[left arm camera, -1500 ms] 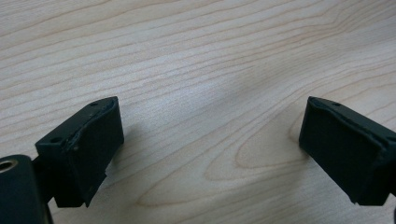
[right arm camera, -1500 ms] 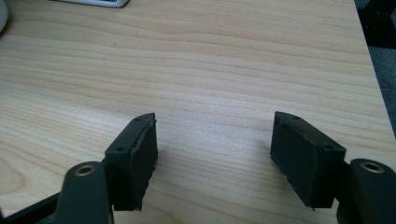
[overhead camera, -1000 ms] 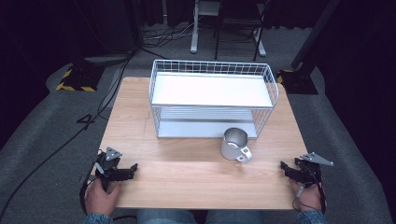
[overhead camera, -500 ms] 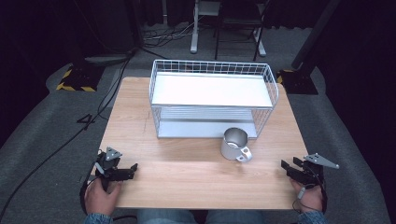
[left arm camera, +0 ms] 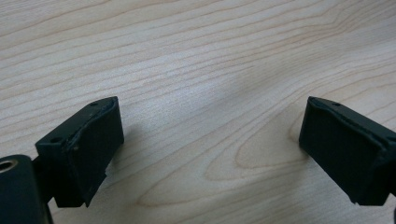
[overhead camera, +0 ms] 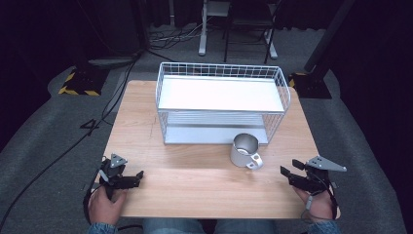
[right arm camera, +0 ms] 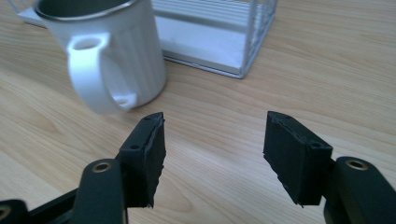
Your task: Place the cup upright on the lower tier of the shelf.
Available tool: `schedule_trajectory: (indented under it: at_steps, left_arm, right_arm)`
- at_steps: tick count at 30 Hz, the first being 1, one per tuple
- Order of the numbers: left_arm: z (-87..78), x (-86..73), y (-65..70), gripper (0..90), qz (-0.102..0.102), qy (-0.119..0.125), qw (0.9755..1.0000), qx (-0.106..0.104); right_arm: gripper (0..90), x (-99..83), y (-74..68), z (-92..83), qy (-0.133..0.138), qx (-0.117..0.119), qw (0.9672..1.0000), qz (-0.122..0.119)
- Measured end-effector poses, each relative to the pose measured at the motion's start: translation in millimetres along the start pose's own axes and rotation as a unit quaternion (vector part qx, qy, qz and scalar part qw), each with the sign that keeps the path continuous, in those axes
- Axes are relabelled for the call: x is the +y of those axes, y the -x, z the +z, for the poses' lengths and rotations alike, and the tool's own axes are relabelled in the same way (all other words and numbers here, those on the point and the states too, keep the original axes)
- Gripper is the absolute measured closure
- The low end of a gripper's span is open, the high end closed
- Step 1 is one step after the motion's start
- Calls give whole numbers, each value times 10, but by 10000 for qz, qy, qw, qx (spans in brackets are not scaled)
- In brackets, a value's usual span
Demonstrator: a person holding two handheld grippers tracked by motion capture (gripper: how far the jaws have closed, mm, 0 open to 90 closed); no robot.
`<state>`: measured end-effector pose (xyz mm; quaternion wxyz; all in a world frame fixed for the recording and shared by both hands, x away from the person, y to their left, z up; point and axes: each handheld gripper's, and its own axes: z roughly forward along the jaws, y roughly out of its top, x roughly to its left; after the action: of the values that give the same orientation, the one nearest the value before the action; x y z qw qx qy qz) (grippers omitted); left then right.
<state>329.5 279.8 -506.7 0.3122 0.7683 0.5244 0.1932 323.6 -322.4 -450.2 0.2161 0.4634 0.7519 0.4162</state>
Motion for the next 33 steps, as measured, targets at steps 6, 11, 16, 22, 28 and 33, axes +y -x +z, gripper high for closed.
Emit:
schedule_trajectory:
  at_steps: [6, 11, 16, 22, 28, 33]
  left_arm:
    - [0, 0, 0, 68, -1, 1, 10000, 0]
    - [0, 0, 0, 68, 1, 0, 10000, 1]
    - [0, 0, 0, 68, 0, 0, 10000, 1]
    - [0, 0, 0, 68, -1, 0, 10000, 0]
    - [0, 0, 0, 68, 3, -1, 10000, 0]
    - [0, 0, 0, 68, 1, 0, 10000, 0]
  right_arm:
    - [383, 106, -136, 10, 39, 298, 9995, 59]
    - [382, 189, -258, 51, 31, 481, 9988, -51]
    - [379, 257, -355, 127, -20, 595, 9982, -117]
    - [378, 320, -460, 256, -197, 726, 9970, -166]
    - [379, 346, -512, 379, -293, 807, 9960, -229]
    - [418, 351, -527, 456, -390, 822, 9956, -218]
